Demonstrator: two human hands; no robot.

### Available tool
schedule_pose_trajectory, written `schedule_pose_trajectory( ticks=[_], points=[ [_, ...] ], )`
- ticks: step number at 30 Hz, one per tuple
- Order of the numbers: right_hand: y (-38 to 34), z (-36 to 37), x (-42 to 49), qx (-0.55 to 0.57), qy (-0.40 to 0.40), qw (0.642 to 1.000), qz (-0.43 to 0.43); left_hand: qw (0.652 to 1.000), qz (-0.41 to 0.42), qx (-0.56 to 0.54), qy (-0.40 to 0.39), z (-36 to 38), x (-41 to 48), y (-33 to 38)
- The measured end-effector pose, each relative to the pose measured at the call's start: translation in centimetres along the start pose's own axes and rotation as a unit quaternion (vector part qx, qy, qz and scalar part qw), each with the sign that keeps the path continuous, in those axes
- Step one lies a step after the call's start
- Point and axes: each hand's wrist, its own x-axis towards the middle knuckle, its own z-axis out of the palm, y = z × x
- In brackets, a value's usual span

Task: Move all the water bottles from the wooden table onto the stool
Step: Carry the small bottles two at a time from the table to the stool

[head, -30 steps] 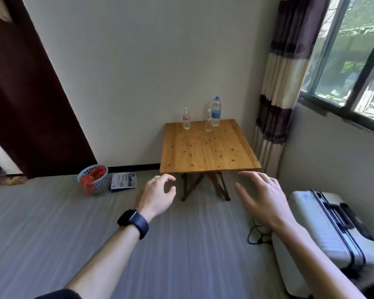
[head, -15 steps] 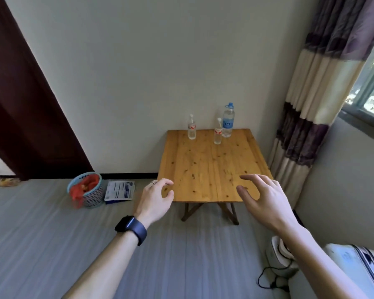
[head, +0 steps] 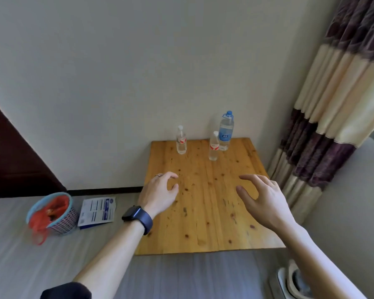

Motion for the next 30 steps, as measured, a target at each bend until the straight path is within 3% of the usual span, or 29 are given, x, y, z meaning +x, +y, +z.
schedule_pose_trajectory(
  ticks=[15,20,25,30],
  points=[
    [8.8,15.9,31.9,0.007,-0.134,0.989,0.054,0.996,-0.077,0.027,-0.045,7.7,32.2,-5.4],
    [11.3,21.6,43.0,-0.008,-0.114,0.993,0.038,0.991,-0.108,0.051,-0.062,10.9,42.7,-7.1],
    [13.3,28.4,50.3,-0.009,-0.165,0.982,0.091,0.985,-0.139,0.063,-0.086,15.4,51.0,-9.8],
    [14.3,32.0,50.0,0.136,-0.085,0.984,0.082,0.979,-0.129,0.102,-0.124,19.1,55.4,-11.4]
  ],
)
